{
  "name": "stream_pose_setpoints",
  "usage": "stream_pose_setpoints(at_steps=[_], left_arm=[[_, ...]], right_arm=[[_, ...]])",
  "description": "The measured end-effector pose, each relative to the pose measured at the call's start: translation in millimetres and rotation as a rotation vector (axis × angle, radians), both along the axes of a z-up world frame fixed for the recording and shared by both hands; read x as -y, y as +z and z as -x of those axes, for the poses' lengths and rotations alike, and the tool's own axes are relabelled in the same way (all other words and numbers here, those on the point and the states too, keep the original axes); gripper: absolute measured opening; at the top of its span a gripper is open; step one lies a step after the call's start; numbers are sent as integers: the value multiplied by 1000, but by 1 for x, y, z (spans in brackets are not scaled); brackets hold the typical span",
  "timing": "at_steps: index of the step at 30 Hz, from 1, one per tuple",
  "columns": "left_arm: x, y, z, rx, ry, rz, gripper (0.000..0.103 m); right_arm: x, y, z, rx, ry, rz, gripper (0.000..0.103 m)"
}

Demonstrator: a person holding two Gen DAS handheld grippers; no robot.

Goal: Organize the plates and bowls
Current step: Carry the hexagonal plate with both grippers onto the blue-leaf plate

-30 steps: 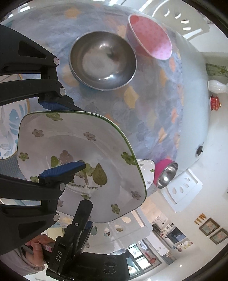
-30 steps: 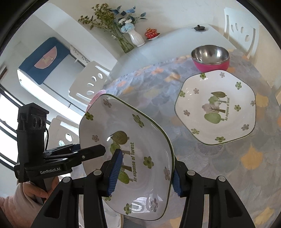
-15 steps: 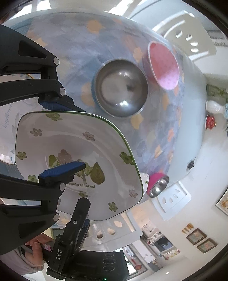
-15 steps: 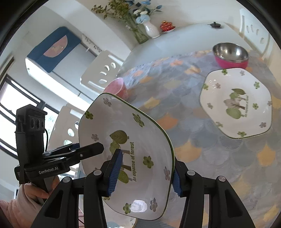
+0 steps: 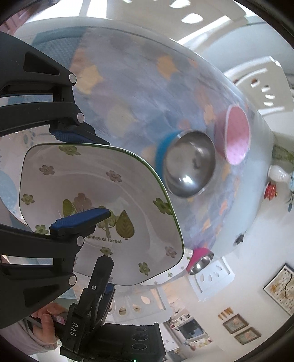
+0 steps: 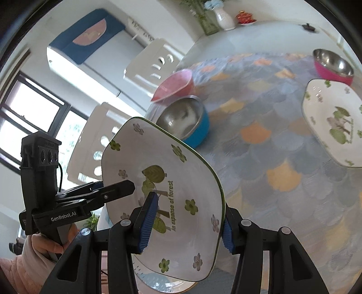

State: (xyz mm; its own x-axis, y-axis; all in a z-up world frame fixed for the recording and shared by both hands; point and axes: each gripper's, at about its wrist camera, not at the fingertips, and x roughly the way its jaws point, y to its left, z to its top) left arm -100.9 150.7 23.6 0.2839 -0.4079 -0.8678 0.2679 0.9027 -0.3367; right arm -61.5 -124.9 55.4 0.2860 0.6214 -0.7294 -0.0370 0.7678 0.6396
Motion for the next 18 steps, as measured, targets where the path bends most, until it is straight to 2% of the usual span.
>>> stream_pose_setpoints(at_steps=[18], left_arm=[[-41,-38,31,-94,80,-30,48]], right_arm=[[-53,-29,17,-94,134,-10,50]])
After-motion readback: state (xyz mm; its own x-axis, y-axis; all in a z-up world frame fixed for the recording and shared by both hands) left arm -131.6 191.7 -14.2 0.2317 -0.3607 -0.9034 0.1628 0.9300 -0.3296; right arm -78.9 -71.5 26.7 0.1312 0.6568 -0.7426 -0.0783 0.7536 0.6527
